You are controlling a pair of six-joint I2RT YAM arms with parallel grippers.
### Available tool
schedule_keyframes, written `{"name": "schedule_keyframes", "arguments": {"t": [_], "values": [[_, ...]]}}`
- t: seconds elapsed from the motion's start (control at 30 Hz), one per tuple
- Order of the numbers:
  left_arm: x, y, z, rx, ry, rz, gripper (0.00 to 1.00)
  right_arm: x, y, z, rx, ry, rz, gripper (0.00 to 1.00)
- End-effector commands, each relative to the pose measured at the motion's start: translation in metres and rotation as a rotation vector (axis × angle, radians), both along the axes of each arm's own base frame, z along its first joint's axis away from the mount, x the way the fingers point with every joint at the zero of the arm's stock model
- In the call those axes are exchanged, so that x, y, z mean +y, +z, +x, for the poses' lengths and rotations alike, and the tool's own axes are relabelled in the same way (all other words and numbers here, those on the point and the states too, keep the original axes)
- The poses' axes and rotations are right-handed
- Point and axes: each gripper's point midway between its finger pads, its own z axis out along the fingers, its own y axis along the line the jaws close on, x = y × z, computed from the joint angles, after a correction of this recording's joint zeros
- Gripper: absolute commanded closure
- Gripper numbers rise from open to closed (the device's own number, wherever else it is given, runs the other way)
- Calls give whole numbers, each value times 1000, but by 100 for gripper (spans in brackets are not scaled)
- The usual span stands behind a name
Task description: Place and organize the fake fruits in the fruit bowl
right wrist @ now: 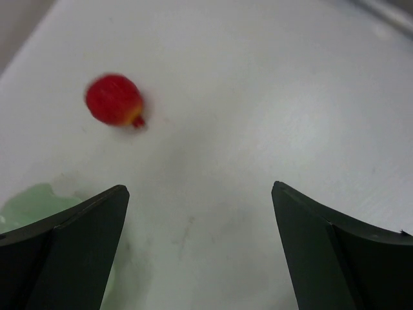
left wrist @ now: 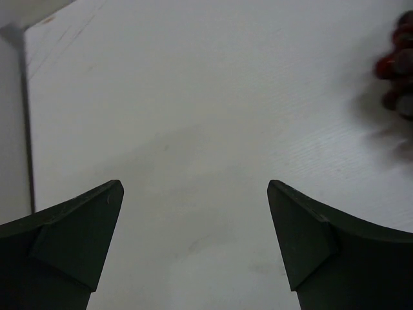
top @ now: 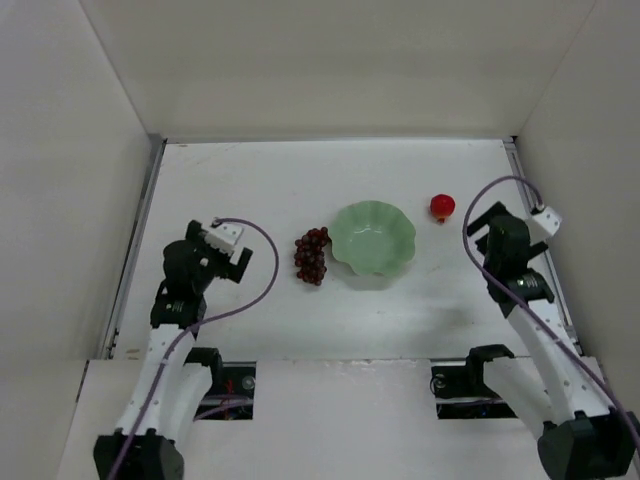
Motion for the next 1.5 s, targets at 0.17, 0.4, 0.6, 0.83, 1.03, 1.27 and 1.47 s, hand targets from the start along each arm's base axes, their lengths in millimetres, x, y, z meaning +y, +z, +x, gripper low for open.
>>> {"name": "schedule_keyframes", "arguments": {"t": [0.17, 0.4, 0.6, 0.83, 1.03, 1.27, 1.47], "values": [[-115, 63, 22, -24, -424, 226, 0, 24, 123, 129, -349, 298, -199, 0], [-191, 47, -3, 161, -625, 51, 0, 42, 60, 196, -137, 469, 11, 0], [-190, 33, -1, 198, -558, -42, 0, 50, -6, 229, 51, 509, 16, 0], [-184, 28, -6, 201, -544, -51, 0, 48, -66, 226, 273, 461, 14, 0], [-178, 15, -10, 217, -531, -51, 0, 36, -85, 222, 340, 391, -25, 1], [-177, 14, -8, 199, -520, -51, 0, 37, -83, 214, 320, 403, -36, 65], [-176, 16, -8, 190, -510, -54, 0, 84, 25, 202, 64, 525, -140, 70]]}}
